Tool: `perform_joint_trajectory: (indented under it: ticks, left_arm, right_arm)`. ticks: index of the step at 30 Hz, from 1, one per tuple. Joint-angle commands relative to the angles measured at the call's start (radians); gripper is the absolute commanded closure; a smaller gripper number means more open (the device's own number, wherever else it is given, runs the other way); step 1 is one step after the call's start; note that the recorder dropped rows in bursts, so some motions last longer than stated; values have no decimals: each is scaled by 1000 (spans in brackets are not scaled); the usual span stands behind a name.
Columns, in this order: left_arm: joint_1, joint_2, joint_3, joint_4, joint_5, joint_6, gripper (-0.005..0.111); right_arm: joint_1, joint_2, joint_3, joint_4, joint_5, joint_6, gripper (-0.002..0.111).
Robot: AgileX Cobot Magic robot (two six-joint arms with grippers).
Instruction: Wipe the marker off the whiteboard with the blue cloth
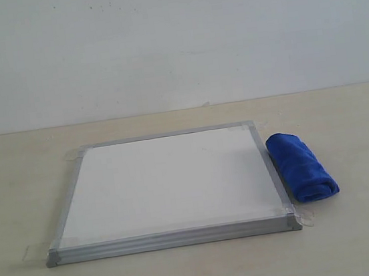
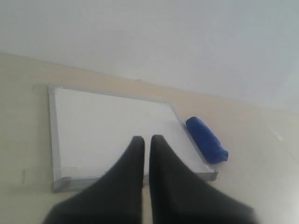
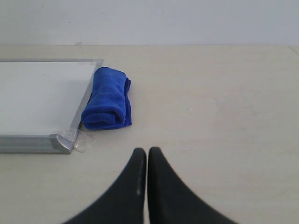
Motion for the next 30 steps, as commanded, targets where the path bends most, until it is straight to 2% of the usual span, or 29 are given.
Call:
perform_joint_trajectory:
  ticks: [1,3,6,11,12,13,14,16,19,24,26,30]
  left_arm:
    - [65,-98,50,33,-44,18,103]
    - [100,-128,84,45,-94,18,103]
    - [161,-128,152,86,-249,18,103]
    - [288,-128,280,225,-646,18,103]
    - [337,-128,318,236,-756,12,103]
    - [360,-128,334,221,-795,-13,103]
    - [397,-128,351,194,-820,-92,103]
    - [421,-128,370,175,-817,-169,103]
    - [434,-128,397,174,-817,-180,103]
    - [605,-128,429,174,-809,-359,103]
    - [630,-128,433,174,-809,-367,103]
    - [634,-128,433,174,-813,-389,103]
  right_arm:
    - [-5,-5,-1,-6,-3,0,107]
    - [-5,-5,-1,-6,-3,0,107]
    - [-5,-5,-1,-6,-3,0,107]
    - [-5,-5,-1,-6,-3,0,107]
    - [-5,-5,-1,-6,-3,0,107]
    - [-5,-5,-1,-6,-3,0,107]
    - [-5,-5,-1,-6,-3,0,107]
    - [-5,-5,-1,-6,-3,0,107]
    - [-5,-5,-1,-6,-3,0,107]
    - [-5,-5,-1,-6,-3,0,107]
    - [-5,-5,-1,-6,-3,0,107]
    - [-5,-5,-1,-6,-3,0,107]
